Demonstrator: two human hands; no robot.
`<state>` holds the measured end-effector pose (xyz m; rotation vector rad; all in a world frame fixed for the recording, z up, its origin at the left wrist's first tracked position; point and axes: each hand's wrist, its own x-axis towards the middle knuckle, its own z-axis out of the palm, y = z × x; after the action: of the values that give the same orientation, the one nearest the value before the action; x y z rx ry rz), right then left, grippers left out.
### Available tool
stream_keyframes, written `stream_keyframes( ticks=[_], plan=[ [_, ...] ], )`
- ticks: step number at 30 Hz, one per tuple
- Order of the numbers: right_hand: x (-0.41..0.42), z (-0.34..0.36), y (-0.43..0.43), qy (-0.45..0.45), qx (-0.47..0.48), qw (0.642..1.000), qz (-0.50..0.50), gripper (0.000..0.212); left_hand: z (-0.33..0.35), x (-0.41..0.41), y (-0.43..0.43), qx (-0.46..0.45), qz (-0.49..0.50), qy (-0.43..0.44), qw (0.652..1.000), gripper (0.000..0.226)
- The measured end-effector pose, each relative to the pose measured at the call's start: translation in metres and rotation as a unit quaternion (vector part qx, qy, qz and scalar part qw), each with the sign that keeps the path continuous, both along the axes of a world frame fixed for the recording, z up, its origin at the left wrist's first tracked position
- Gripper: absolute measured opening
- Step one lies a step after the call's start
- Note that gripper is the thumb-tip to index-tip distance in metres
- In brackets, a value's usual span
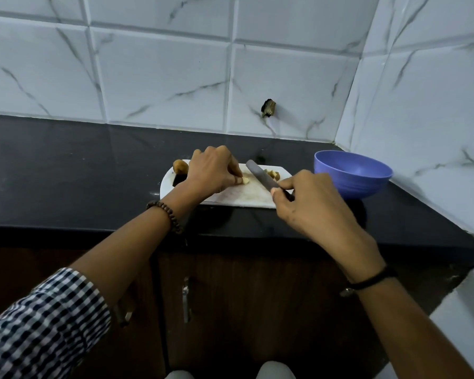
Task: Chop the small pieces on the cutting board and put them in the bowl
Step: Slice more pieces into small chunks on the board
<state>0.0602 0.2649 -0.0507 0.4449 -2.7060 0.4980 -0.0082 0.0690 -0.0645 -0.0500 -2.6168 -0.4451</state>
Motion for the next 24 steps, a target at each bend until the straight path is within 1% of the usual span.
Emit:
stream_keyframes(
  ticks=[4, 14, 17, 24],
  plan=[
    [-0.008, -0.014, -0.007, -0.009, -0.031, 0.999, 0.013, 0.034, 0.002, 0.000, 0.001, -0.010, 0.004, -0.001, 1.000, 0.015],
    [-0.016, -0.019, -0.012, -0.019, -0.040, 0.999, 0.026, 0.033, 0.003, -0.003, 0.003, -0.031, 0.012, -0.002, 0.999, 0.015],
    [-0.016, -0.017, -0.014, -0.022, -0.019, 0.999, 0.023, 0.033, 0.002, -0.004, 0.003, -0.031, 0.012, -0.001, 0.999, 0.014],
    [-0.004, -0.005, -0.013, -0.043, 0.070, 0.996, 0.029, 0.023, 0.002, -0.001, 0.004, -0.025, 0.012, 0.001, 1.000, 0.015]
  ],
)
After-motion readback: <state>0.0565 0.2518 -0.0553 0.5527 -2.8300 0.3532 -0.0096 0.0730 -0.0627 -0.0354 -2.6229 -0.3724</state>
